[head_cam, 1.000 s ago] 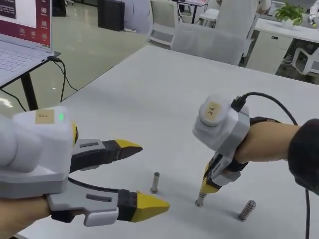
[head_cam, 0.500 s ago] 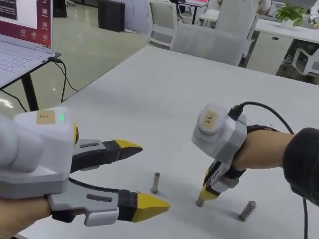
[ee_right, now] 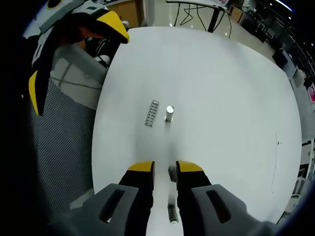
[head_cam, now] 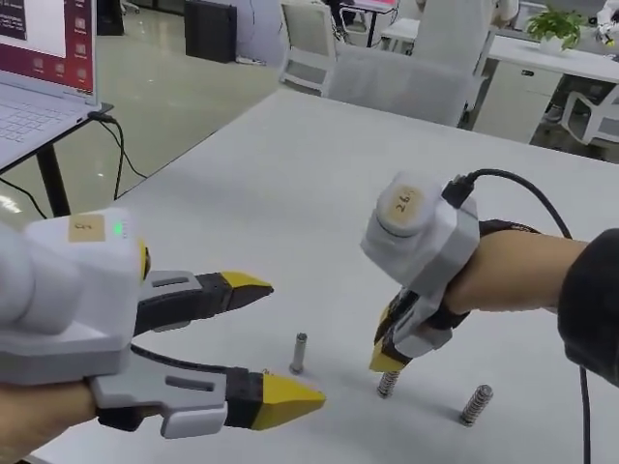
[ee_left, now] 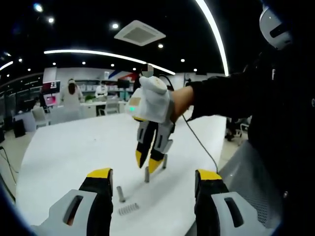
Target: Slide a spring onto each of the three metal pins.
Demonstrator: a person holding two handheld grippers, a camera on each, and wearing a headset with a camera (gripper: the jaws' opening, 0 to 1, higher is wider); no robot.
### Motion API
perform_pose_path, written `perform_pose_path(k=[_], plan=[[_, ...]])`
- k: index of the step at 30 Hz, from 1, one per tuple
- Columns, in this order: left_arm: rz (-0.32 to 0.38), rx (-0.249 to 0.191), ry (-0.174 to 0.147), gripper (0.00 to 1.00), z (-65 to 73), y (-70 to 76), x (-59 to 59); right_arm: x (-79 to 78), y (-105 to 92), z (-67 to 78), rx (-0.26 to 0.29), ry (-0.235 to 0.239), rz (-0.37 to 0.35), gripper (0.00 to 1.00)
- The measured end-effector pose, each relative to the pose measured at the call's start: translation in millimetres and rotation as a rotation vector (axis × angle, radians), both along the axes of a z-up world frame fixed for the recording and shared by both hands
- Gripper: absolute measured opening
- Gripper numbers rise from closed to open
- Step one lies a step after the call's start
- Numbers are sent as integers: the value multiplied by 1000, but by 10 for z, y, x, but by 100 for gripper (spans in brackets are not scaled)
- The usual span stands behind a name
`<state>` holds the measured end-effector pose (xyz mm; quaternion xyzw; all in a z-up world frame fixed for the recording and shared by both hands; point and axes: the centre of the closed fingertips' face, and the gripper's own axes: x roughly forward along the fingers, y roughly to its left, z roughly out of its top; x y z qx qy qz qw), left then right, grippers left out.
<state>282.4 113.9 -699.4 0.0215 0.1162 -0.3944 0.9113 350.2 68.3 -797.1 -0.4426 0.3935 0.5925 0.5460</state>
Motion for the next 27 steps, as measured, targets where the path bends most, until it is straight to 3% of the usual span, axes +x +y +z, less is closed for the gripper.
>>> perform_pose_path(k=[12, 27], plan=[[7, 0, -2, 63, 0, 17, 11, -227, 284, -62, 55, 44, 23, 16], [5, 3, 0, 63, -17, 13, 16, -312, 488, -281, 97, 75, -14, 19]])
